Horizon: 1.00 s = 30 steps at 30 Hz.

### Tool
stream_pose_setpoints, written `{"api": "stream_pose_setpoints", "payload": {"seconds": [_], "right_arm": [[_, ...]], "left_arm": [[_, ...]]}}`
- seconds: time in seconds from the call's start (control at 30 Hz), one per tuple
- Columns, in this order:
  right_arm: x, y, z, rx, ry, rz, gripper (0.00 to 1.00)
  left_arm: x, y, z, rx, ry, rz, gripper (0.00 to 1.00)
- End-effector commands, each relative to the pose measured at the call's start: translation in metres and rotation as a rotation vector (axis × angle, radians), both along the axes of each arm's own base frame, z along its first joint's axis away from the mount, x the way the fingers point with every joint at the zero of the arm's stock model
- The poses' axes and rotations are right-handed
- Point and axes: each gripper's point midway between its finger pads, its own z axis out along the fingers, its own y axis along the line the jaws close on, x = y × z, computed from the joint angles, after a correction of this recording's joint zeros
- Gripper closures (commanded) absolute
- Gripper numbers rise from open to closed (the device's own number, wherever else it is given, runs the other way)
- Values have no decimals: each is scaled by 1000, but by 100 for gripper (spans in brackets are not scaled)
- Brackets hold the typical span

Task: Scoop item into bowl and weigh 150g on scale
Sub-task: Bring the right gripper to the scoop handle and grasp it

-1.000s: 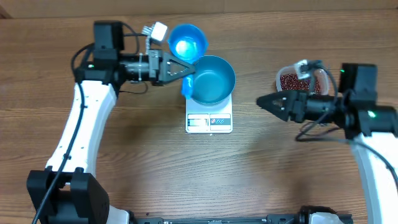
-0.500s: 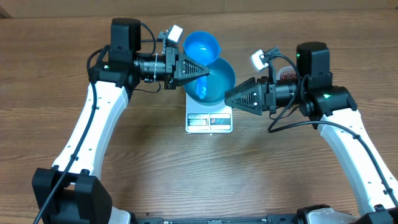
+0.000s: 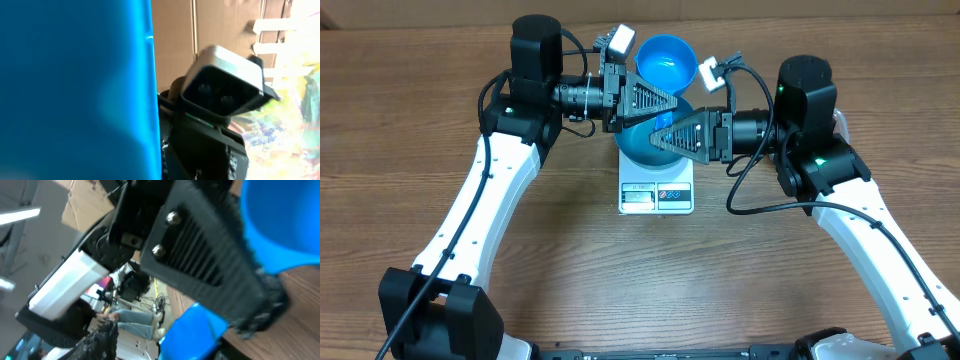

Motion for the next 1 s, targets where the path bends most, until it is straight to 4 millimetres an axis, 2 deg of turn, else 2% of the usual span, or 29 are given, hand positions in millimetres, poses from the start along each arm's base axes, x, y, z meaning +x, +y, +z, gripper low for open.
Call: {"api": "stream_pose_setpoints", "payload": {"seconds": [0.0,0.1,0.3,0.57,0.67,0.87,0.93,0.97], "right_arm": [[5,-1,6,2,34,-40,55],[8,-1,5,-2,34,-56,56],[18,-2,3,-12,49,-115,60],[20,-3,3,-14,48,-127,68],[22,-3,3,-15,44,-137,78],[24,-3,2,-18,42,-152,86],[26,-4,2,-20,38,-160,96],[26,-4,2,-20,38,-160,96]], "left_arm": [[-4,0,8,-26,-23,-34,96],[-4,0,14,-41,-58,-48,96],[-5,0,14,-42,-62,-49,96],[-4,0,14,-43,-100,-48,96],[-4,0,14,-43,-101,-48,96],[-4,0,14,-45,-138,-49,96],[-4,0,14,-46,-161,-51,96],[-3,0,14,-45,-169,-49,95]]}}
